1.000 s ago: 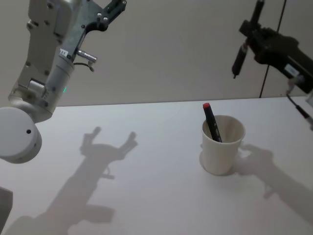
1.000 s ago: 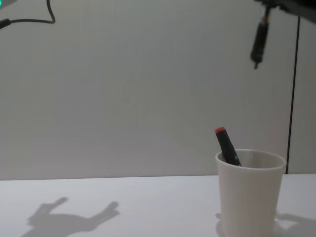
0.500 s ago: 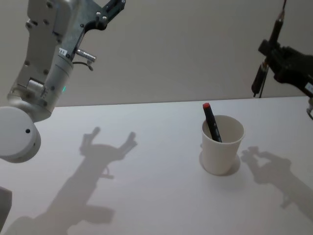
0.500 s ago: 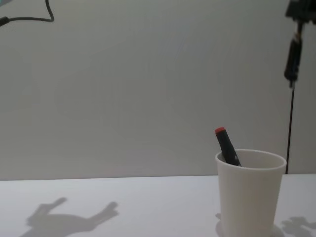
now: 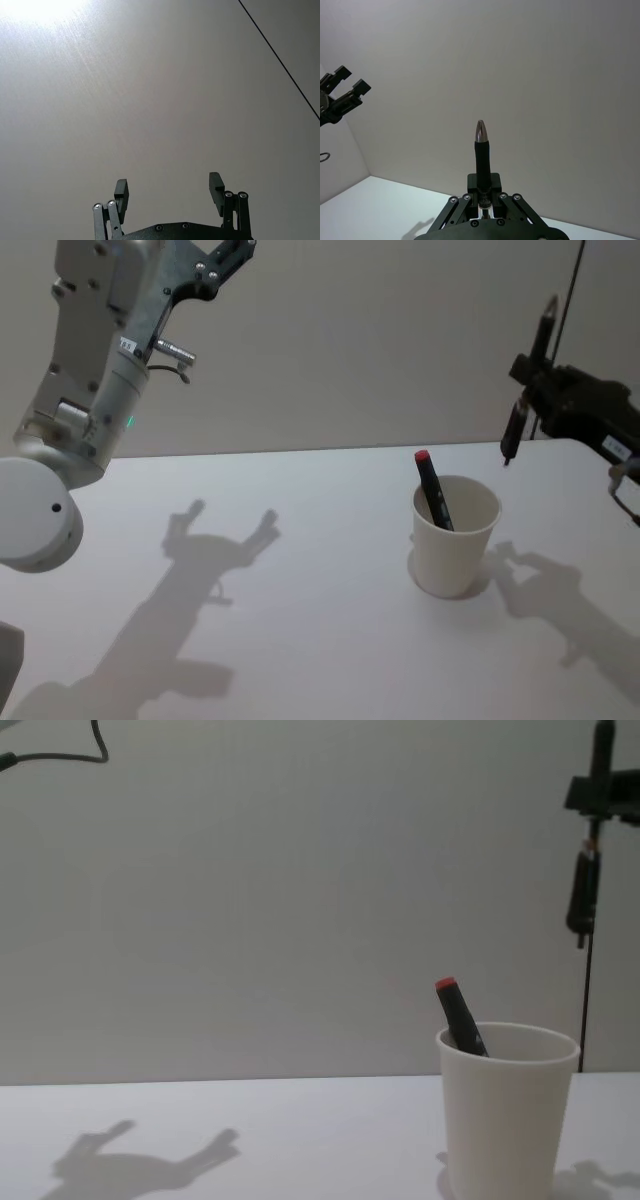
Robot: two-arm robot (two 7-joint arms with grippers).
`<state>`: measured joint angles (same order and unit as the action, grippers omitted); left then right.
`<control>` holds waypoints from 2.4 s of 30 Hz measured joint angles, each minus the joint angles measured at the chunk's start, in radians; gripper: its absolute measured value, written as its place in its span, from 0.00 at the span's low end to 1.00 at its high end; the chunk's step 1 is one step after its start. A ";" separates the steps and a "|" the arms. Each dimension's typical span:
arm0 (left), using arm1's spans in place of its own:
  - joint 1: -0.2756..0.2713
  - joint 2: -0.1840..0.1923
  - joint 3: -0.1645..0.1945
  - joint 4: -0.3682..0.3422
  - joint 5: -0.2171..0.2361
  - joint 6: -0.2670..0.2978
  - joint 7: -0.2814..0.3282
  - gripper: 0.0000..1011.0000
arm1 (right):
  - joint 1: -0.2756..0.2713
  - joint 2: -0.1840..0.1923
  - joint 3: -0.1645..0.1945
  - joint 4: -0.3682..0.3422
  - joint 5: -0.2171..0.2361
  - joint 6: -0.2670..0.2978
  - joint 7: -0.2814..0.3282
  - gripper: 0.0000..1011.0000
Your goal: Place the pen into the pen holder.
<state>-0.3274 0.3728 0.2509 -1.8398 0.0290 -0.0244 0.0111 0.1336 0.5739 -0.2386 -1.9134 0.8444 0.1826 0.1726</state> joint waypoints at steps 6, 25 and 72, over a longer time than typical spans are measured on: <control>0.000 0.000 0.000 0.000 0.000 0.000 0.000 0.99 | 0.020 -0.023 -0.015 0.012 -0.035 0.016 0.014 0.13; 0.000 0.000 0.000 0.000 0.000 0.000 0.000 0.99 | 0.084 -0.075 -0.068 0.060 -0.211 0.098 0.064 0.13; 0.000 0.000 0.000 0.000 0.000 0.000 0.000 0.99 | 0.010 -0.104 -0.127 0.145 -0.273 -0.061 0.068 0.25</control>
<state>-0.3274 0.3727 0.2510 -1.8397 0.0289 -0.0244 0.0110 0.1438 0.4702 -0.3654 -1.7681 0.5714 0.1220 0.2406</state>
